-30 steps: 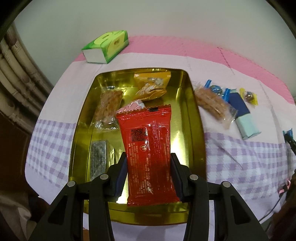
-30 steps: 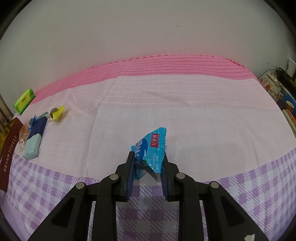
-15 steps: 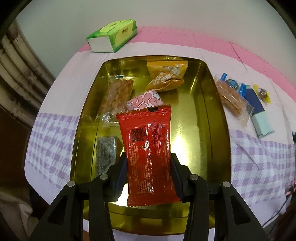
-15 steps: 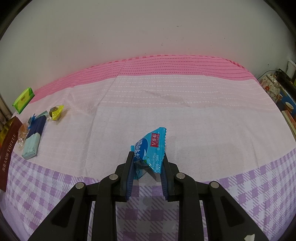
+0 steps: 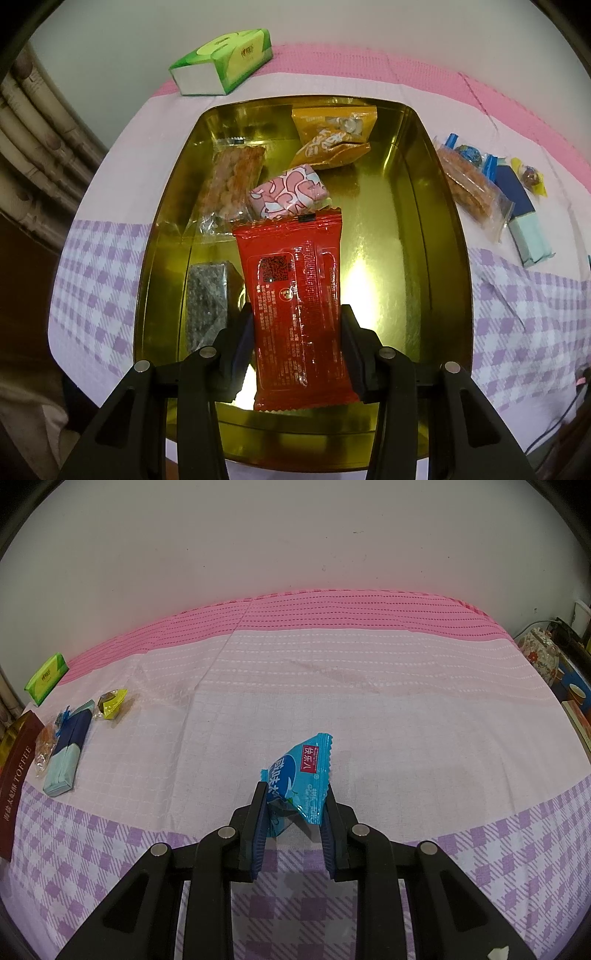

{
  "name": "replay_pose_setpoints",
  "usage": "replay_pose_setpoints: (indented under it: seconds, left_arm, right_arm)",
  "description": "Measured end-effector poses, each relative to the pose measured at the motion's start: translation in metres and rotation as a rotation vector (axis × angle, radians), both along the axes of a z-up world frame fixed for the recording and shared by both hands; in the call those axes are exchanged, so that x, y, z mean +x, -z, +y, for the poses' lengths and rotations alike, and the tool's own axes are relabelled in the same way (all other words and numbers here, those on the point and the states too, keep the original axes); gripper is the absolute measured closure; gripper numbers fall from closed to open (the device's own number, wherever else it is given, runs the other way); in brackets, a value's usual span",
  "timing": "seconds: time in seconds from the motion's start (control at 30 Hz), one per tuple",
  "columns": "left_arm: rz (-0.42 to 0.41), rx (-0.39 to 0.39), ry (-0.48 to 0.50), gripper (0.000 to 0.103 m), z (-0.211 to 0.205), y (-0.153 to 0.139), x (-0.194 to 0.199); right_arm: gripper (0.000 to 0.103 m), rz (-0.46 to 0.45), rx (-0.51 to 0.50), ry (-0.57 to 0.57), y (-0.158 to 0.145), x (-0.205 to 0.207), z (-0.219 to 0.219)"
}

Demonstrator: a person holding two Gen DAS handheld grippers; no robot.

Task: Organize snacks
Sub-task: 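Lower the red packet into the gold tray and open the left gripper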

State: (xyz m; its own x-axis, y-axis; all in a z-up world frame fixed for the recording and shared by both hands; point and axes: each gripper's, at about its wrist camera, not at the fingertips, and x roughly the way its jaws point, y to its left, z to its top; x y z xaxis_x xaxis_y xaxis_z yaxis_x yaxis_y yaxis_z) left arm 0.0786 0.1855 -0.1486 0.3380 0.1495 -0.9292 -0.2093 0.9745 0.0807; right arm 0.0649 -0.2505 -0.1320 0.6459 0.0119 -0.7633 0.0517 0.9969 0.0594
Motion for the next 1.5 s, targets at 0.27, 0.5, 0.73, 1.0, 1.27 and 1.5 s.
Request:
replay_pose_setpoints:
  seconds: [0.27,0.5,0.73,1.0,1.27,1.5]
  left_arm:
    - [0.006,0.009,-0.002,0.058,0.000,0.002,-0.001]
    - [0.013,0.022,-0.003,0.058,0.000,0.002,0.000]
    - [0.004,0.037,-0.016,0.057,0.003,-0.005,-0.003]
    - [-0.022,0.068,-0.021,0.057,0.000,-0.021,-0.010]
    - [-0.028,0.091,-0.039,0.056,0.004,-0.032,-0.026]
    - [-0.074,0.165,-0.035,0.056,0.005,-0.042,-0.043]
  right_arm:
    - [0.080,0.000,0.000,0.000,0.000,0.000,0.000]
    - [0.080,0.000,-0.001,-0.001,0.000,0.000,0.000]
    - [0.080,0.000,0.001,-0.001,0.000,0.000,0.000]
    - [0.080,0.000,-0.001,-0.001,0.001,0.000,0.001]
    - [0.080,0.000,-0.008,-0.002,0.000,0.000,0.000]
    - [0.080,0.000,-0.014,-0.004,0.000,-0.001,0.000]
